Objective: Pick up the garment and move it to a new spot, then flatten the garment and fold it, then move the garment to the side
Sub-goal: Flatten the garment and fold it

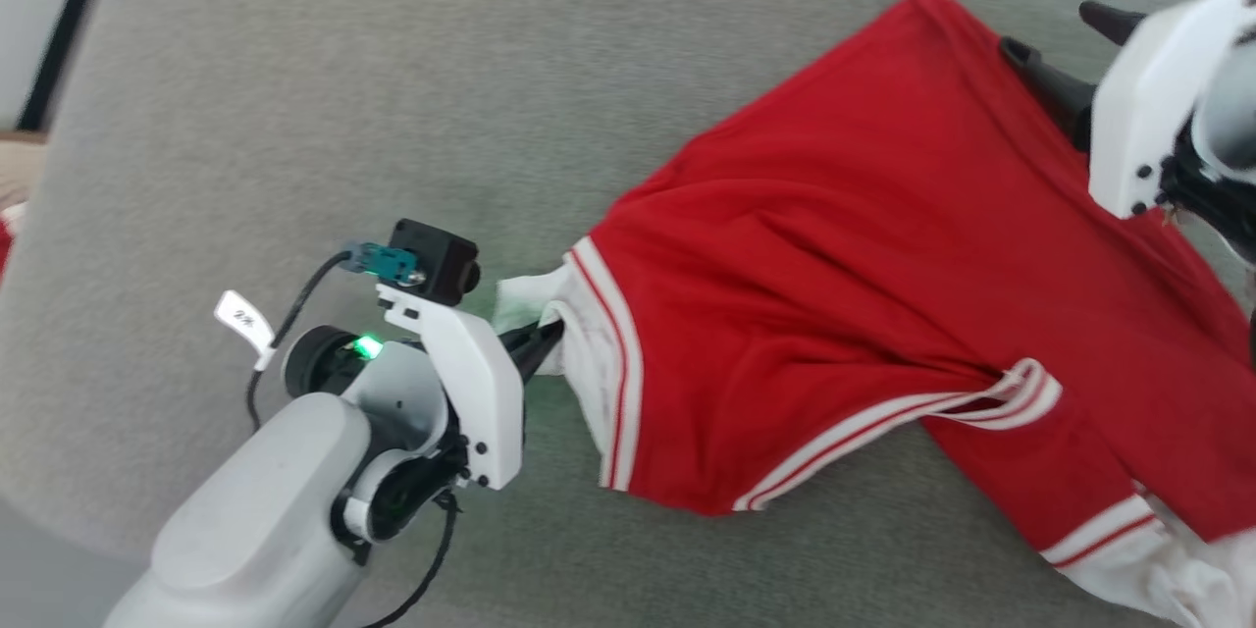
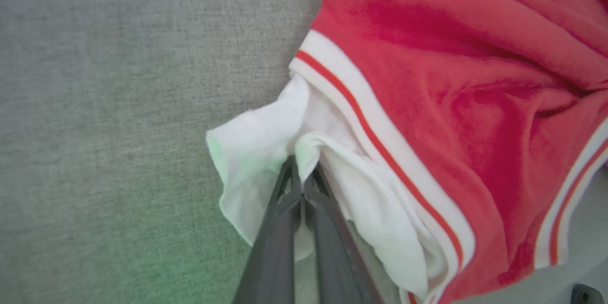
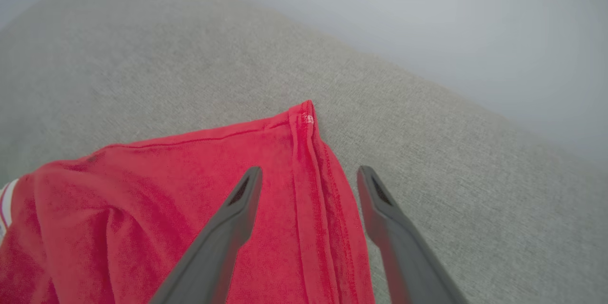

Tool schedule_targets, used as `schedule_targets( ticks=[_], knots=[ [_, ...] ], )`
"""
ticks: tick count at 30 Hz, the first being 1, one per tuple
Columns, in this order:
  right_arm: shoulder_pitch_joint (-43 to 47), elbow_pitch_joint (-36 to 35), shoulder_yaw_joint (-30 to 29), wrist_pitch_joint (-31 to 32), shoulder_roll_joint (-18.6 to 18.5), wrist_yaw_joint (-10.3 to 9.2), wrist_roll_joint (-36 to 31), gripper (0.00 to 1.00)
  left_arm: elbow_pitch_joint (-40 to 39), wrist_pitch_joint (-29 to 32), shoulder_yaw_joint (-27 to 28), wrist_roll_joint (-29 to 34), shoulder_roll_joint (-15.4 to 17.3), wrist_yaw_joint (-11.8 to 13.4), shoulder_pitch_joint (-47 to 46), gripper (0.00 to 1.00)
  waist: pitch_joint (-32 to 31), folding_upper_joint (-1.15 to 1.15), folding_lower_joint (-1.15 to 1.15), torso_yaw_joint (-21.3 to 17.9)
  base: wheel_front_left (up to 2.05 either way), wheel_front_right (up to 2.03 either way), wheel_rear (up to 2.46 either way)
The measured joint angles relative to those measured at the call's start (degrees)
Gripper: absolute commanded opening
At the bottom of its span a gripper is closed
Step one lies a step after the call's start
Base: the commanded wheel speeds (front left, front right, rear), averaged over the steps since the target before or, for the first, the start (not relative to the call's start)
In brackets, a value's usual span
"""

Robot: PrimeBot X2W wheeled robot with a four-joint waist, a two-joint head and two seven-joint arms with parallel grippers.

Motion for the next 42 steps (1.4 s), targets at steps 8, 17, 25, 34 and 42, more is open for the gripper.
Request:
schedule_targets(
  ticks=[8, 17, 25, 34, 42],
  knots=[
    [-12.76, 18.83, 12.11, 2.58, -1.76, 0.00, 1.98, 1.00, 3.24, -0.80, -1.85, 0.60, -3.35, -2.38, -1.81, 0.00, -0.04, 0.00, 0.00, 5.07, 0.00, 0.00, 0.00],
    [-19.37, 33.22, 22.06, 7.00, -2.82, 0.01, 6.03, 1.00, 7.00, -1.94, -3.59, 0.87, -6.83, -5.04, -3.49, 0.00, 0.27, 0.00, 0.00, 9.96, 0.00, 0.00, 0.00],
    [-21.42, 39.82, 25.17, 7.78, -2.33, 0.00, 10.33, 0.38, 9.59, -2.81, -3.94, 0.86, -8.28, -6.16, -4.64, 0.00, 1.02, 0.00, 0.00, 11.99, 0.00, 0.00, 0.00],
    [-23.19, 40.12, 27.92, 5.80, -2.96, 0.03, 13.78, 0.00, 11.36, -2.93, -2.81, 0.30, -6.54, -6.46, -6.29, 0.00, 0.71, 0.00, 0.00, 10.05, 0.00, 0.00, 0.00],
    [-23.78, 34.65, 29.02, 1.87, -7.12, 0.02, 16.84, 0.00, 10.53, 0.64, -0.35, 0.63, -0.91, -5.77, -12.39, 0.00, -0.68, 0.00, 0.00, 5.64, 0.00, 0.00, 0.00]
  ],
)
